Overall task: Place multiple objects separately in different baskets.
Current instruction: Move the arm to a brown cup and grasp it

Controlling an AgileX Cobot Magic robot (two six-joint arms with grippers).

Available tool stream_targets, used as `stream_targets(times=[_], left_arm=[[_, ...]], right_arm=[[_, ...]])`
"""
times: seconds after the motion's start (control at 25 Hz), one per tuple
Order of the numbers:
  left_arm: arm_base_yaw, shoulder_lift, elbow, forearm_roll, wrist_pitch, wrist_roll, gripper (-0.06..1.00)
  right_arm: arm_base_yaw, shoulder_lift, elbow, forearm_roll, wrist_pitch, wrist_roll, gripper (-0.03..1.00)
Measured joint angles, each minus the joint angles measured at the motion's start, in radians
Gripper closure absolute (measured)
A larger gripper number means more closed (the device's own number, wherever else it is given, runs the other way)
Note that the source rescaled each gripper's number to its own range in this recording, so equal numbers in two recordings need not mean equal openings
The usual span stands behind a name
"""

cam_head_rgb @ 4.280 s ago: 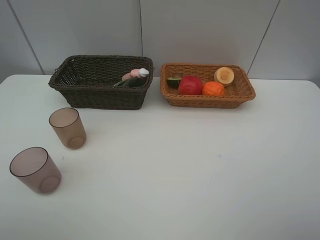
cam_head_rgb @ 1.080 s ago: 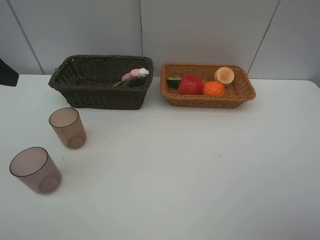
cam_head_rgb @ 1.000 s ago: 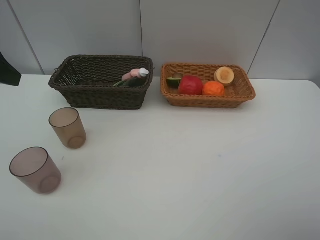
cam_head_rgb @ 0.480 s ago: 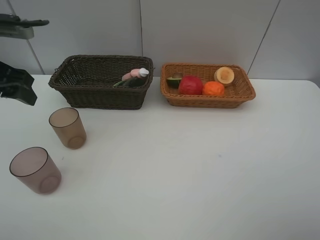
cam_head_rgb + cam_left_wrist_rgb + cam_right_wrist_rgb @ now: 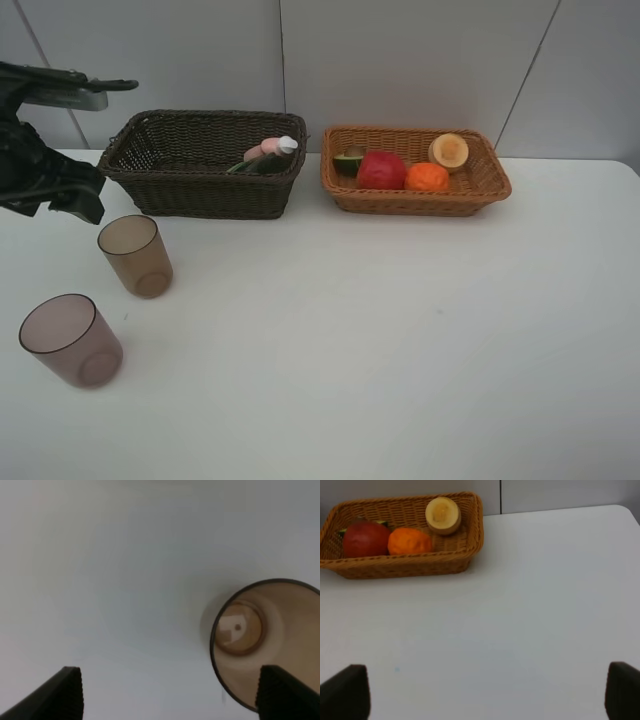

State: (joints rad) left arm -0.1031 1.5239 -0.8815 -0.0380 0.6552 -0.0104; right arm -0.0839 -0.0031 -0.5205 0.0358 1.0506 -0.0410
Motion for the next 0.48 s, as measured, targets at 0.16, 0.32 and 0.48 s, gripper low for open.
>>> stream_targets(times=[0.16,0.32,0.48], left_arm=[[0.0,0.049,0.0,0.0,-0.028,0.001,0.0],[0.0,0.095,-0.001,-0.006,-0.06,0.01,0.0],[0.0,0.145,-0.001,-0.033,-0.08,0.016,0.0]], right_arm=[[0.0,0.0,0.0,0.0,-0.001,0.0,-0.02],[0.0,0.0,0.0,0.0,-0.001,0.0,-0.02],[0.0,0.0,0.0,0.0,-0.001,0.0,-0.02]])
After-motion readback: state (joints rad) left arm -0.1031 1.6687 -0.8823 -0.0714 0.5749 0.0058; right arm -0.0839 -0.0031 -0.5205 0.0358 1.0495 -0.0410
